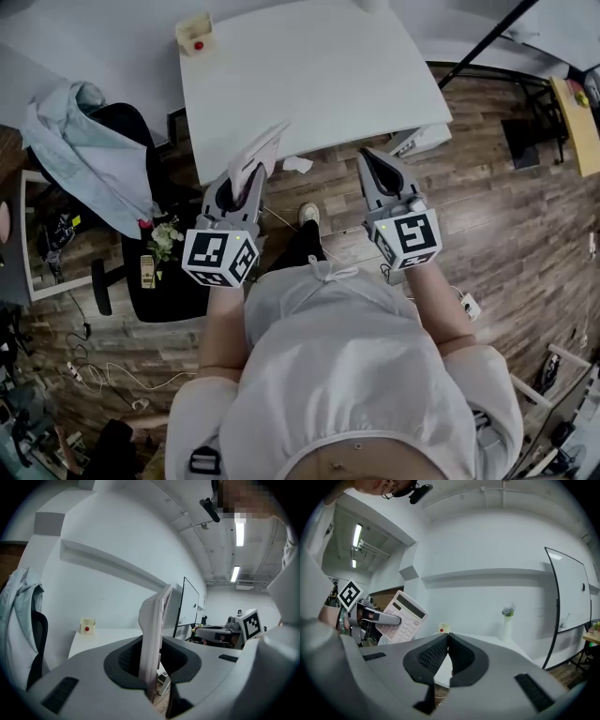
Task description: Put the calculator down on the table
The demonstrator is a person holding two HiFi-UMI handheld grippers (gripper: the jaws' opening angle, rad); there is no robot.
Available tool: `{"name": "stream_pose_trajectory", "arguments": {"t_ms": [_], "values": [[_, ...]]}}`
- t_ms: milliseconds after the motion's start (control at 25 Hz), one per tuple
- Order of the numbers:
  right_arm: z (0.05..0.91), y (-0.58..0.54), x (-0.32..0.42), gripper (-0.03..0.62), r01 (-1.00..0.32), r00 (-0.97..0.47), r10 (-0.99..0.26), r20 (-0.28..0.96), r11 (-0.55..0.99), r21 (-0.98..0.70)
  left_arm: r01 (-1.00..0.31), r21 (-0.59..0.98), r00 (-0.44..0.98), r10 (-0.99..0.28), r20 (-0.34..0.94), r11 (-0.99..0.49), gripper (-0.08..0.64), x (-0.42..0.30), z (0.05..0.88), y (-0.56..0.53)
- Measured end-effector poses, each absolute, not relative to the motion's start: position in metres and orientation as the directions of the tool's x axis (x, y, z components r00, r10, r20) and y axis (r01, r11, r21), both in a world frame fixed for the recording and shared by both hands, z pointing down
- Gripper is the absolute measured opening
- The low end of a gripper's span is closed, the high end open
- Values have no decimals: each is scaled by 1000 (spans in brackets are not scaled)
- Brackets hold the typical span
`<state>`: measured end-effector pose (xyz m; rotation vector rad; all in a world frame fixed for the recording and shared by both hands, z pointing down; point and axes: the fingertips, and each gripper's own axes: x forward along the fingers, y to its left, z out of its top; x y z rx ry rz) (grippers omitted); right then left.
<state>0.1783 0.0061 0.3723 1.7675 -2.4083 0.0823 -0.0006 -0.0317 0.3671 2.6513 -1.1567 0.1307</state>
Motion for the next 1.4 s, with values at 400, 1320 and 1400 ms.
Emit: {"name": "stream_pose_trajectory", "arguments": {"t_ms": [400, 1320, 1400], "values": [[419, -154, 180, 6, -931, -345, -901, 263, 363, 25, -759, 275, 651, -703, 286, -590, 94, 12, 430, -174], [503, -261, 182, 6, -886, -452, -801, 393, 453, -96, -790, 439, 613, -583, 533, -428, 94, 49, 567, -266], [507, -267, 185, 6, -877, -467, -789, 399, 470, -99, -792, 438, 609, -582, 538, -424, 94, 55, 570, -269]]}}
